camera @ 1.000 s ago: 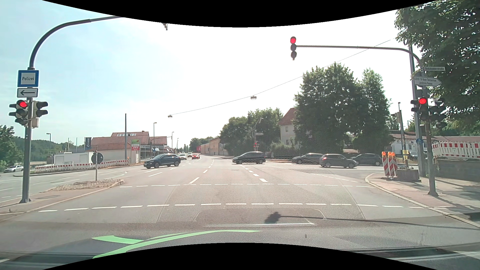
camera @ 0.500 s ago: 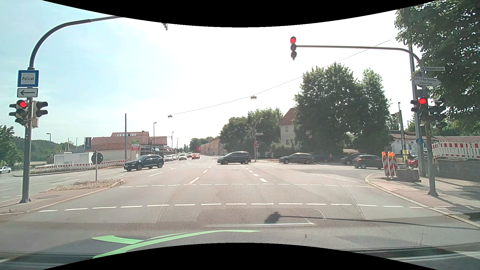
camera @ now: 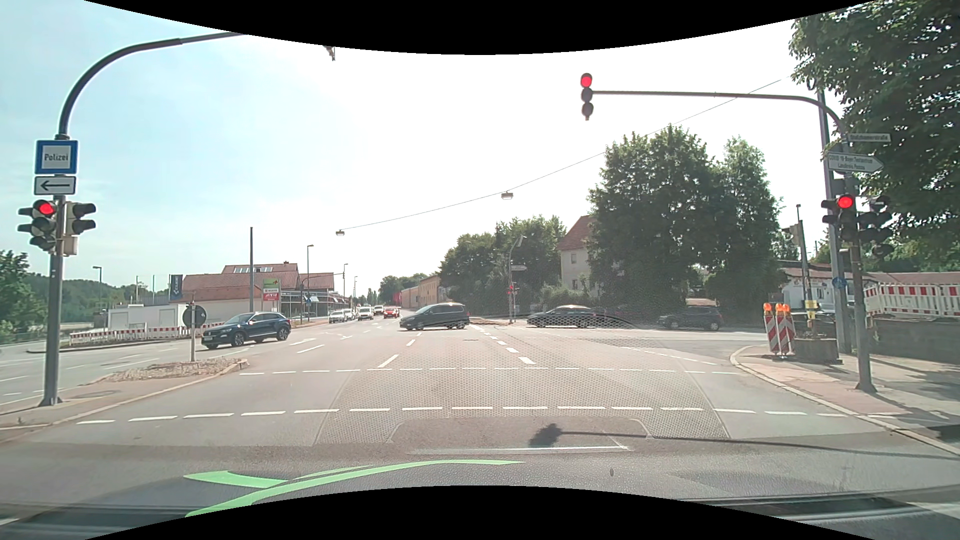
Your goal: Follow the waypoints while adhering to traffic rules and regulations
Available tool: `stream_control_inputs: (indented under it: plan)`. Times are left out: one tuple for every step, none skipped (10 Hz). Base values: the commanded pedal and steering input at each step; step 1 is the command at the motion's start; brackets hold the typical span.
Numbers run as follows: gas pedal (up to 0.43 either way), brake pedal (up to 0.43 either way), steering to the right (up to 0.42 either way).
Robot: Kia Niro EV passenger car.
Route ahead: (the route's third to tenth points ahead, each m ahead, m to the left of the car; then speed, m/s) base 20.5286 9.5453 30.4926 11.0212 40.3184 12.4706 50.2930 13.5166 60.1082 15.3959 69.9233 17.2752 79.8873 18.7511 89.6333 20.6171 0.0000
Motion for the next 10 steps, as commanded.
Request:
stream_control_inputs:
  plan:
    - [0.000, 0.341, -0.011]
    - [0.000, 0.341, -0.012]
    - [0.000, 0.341, -0.012]
    - [0.000, 0.348, -0.011]
    - [0.000, 0.341, -0.012]
    - [0.000, 0.341, -0.012]
    - [0.000, 0.341, -0.012]
    - [0.000, 0.341, -0.011]
    - [0.000, 0.341, -0.011]
    - [0.000, 0.348, -0.012]
